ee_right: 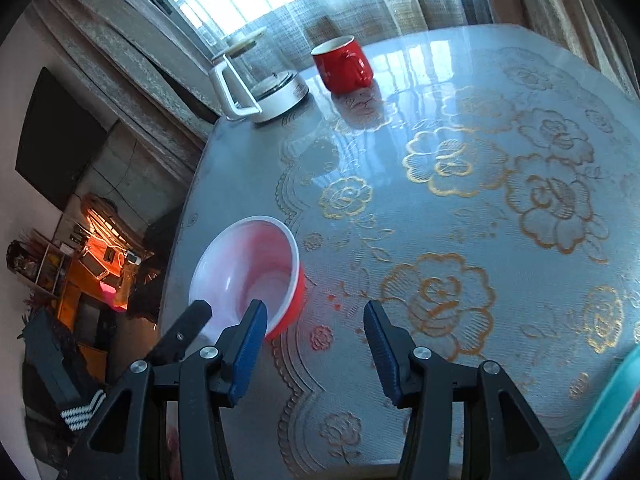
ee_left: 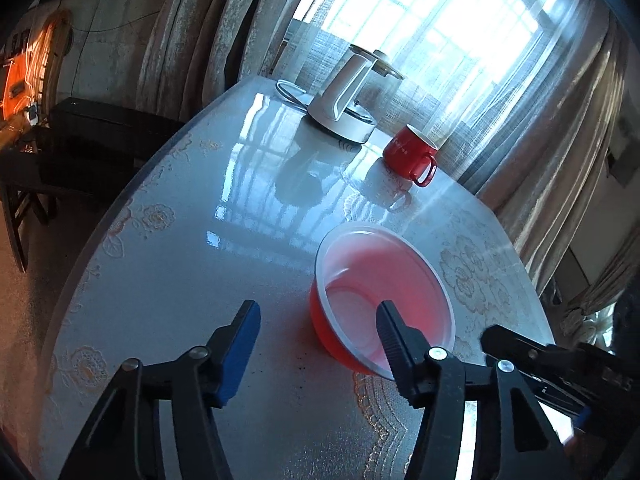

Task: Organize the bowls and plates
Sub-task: 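Close both grippers on the red-and-white bowl rim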

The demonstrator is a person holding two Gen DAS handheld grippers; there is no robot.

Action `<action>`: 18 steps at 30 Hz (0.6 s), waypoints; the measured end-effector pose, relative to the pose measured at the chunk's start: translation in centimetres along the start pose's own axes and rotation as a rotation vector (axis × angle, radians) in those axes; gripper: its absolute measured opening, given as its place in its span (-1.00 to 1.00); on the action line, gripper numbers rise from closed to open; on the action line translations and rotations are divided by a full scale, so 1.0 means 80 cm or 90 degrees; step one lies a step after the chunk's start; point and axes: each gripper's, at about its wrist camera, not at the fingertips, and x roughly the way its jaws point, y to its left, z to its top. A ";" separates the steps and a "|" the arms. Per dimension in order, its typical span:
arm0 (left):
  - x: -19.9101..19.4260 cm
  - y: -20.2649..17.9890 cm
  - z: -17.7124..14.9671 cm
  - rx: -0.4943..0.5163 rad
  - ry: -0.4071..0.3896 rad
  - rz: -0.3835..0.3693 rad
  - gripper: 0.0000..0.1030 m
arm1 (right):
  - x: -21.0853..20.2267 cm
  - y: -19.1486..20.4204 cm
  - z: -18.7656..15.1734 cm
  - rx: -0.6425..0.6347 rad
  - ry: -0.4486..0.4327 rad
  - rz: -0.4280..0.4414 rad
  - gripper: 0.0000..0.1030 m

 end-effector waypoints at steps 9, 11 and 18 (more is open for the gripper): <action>0.012 -0.003 -0.003 0.019 0.017 0.000 -0.25 | 0.045 0.011 0.006 0.006 0.034 0.004 -0.40; 0.013 -0.006 -0.004 0.027 0.016 -0.002 -0.39 | 0.052 0.012 0.004 0.001 0.040 0.010 -0.57; 0.011 -0.017 -0.009 0.060 0.007 0.009 -0.66 | 0.051 0.012 -0.002 -0.004 0.046 0.022 -0.74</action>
